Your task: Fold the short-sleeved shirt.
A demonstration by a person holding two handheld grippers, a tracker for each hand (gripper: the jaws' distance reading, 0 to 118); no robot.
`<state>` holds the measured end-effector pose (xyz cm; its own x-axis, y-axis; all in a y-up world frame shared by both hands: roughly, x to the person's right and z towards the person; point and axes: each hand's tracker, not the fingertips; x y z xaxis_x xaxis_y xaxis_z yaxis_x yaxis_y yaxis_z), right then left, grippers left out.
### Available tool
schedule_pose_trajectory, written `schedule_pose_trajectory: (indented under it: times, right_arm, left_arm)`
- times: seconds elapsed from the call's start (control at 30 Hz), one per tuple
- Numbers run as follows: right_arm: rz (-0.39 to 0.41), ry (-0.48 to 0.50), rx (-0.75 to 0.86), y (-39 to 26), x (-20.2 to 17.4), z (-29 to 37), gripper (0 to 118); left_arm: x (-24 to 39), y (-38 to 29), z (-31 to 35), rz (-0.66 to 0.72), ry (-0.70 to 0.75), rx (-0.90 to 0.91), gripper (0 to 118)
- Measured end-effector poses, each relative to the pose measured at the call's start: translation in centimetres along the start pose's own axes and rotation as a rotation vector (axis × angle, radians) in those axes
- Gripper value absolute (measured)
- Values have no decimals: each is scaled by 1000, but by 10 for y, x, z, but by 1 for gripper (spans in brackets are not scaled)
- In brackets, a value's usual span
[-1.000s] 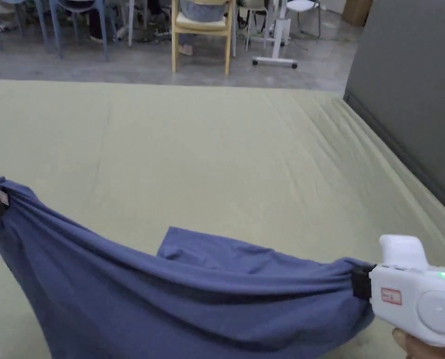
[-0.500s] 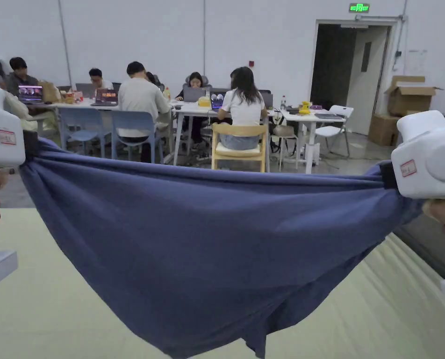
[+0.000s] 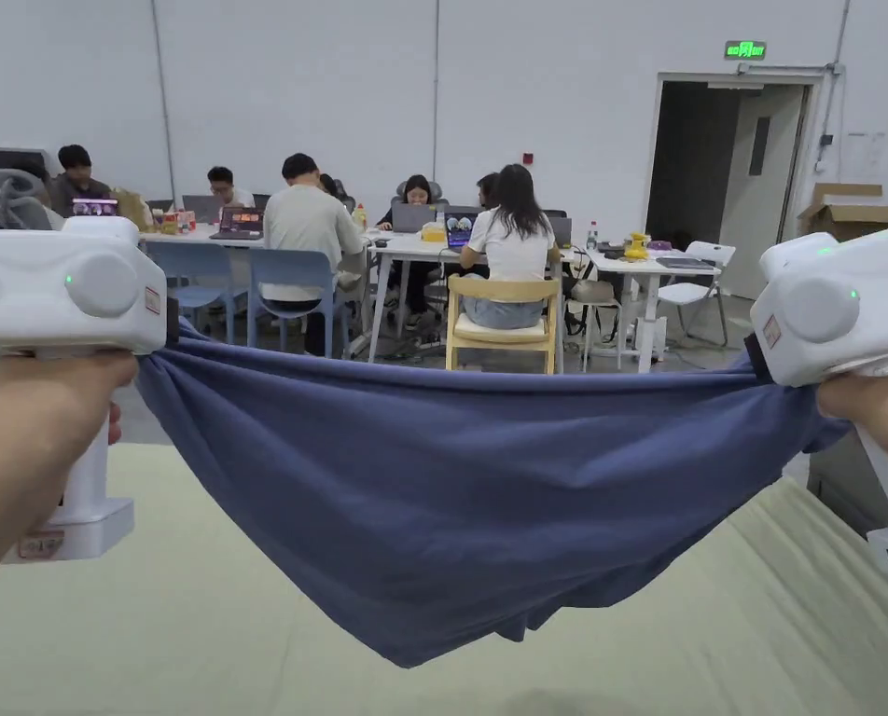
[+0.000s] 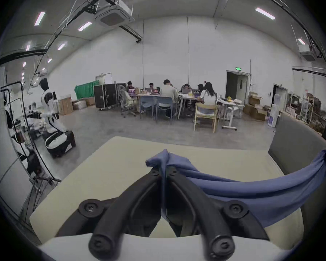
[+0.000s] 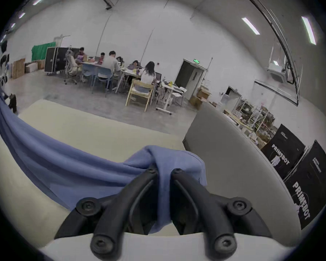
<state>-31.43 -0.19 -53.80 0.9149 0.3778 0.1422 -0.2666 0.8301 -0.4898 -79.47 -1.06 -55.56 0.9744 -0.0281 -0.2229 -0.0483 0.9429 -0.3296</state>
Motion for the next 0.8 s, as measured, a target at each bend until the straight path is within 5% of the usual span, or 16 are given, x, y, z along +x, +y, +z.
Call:
schedule_pose_trajectory:
  times: [0.13,0.27,0.57,0.7,0.8]
  right_arm:
    - [5,65,-49,-56,-25,-26,9]
    - [-11,101,-152,-136,-50,-48,9]
    - [75,167,-262,-333,-69,58,9]
    - [-99,215,-349,-399,-60,107,9]
    - [-116,184,-436,-441,-58,131,9]
  left_arm:
    - [7,-63,-19,-24,-36,-128,0]
    - [-5,-152,-10,132,-110,-239,0]
    - [-63,-332,74,174,-132,-470,0]
    - [-89,-382,128,202,-105,-534,0]
    - [-108,-409,163,289,-112,-562,0]
